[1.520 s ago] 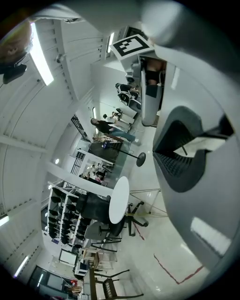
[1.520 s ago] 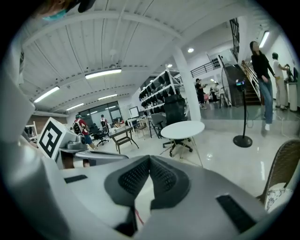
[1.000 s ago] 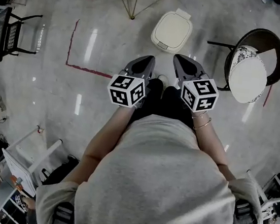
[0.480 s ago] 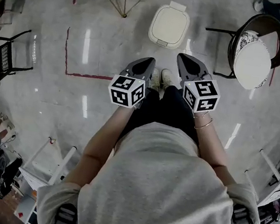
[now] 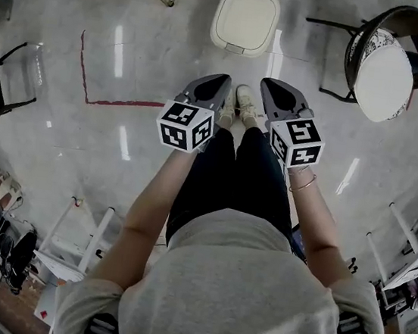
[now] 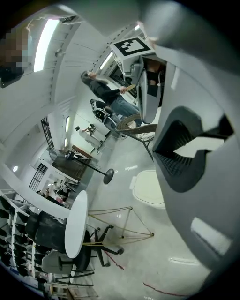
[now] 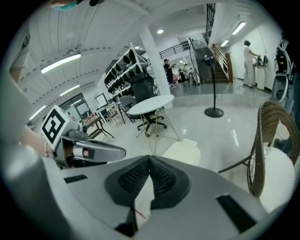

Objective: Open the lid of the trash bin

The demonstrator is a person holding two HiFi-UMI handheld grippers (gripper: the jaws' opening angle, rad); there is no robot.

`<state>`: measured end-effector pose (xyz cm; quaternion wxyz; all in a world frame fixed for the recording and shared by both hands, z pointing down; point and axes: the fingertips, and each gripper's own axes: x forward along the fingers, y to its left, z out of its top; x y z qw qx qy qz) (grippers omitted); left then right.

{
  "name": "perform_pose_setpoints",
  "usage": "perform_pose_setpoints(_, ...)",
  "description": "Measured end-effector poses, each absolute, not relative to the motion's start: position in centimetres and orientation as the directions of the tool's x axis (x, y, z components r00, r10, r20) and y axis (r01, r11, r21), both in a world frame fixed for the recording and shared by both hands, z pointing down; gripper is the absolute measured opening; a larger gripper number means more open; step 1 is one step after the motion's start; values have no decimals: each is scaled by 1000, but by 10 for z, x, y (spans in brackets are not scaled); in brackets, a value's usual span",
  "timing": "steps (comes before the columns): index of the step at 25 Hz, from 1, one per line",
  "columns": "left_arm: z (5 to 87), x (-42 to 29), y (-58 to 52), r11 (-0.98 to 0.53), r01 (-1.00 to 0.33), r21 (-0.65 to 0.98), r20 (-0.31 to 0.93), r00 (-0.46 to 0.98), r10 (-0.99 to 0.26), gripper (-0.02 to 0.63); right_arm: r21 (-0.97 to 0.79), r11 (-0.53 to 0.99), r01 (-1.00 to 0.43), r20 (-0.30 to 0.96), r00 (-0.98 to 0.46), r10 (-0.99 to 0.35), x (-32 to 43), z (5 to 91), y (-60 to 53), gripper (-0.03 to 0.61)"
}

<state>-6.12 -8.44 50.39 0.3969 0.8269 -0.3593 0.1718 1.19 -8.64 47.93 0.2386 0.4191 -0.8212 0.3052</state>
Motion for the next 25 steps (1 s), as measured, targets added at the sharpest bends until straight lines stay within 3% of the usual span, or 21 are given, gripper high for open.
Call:
perform_pose_setpoints(12, 617, -59, -74, -337, -764, 549, 664, 645, -380, 8, -365, 412, -835, 683, -541, -491, 20, 585, -95, 6)
perform_pose_setpoints(25, 715, -46, -113, -321, -825, 465, 708, 564, -425, 8, -412, 366, -834, 691, -548, -472, 26, 684, -105, 6)
